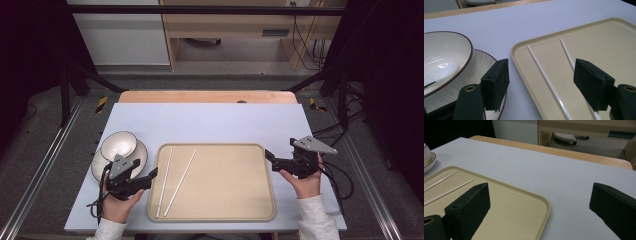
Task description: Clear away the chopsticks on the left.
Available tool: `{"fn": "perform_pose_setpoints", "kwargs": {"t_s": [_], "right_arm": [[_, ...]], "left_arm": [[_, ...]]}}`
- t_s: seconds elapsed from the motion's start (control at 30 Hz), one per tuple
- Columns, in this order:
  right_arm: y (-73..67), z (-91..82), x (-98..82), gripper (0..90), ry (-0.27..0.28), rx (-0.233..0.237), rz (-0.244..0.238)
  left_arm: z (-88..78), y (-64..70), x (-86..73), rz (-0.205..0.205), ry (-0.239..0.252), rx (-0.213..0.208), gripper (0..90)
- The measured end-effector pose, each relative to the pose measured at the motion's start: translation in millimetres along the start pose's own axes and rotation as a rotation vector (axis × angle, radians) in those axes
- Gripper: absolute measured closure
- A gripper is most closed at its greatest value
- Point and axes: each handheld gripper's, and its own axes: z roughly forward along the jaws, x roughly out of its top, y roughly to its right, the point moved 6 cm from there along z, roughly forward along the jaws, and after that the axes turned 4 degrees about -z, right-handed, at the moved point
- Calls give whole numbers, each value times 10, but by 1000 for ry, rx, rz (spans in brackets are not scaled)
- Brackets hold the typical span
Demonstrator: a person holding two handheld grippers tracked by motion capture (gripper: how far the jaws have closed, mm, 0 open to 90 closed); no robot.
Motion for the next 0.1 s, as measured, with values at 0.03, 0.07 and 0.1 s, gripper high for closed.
{"fn": "perform_pose_setpoints", "kwargs": {"t_s": [0.03, 0.07, 0.1], "right_arm": [[0, 0, 0, 37, 0, 0, 0], [2, 5, -5, 38, -4, -3, -2], [-3, 7, -6, 38, -4, 0, -3]], "left_arm": [[1, -16, -19, -3, -2, 2, 287], [0, -26, -32, -3, -6, 3, 285], [-1, -30, -40, -2, -7, 3, 282]]}}
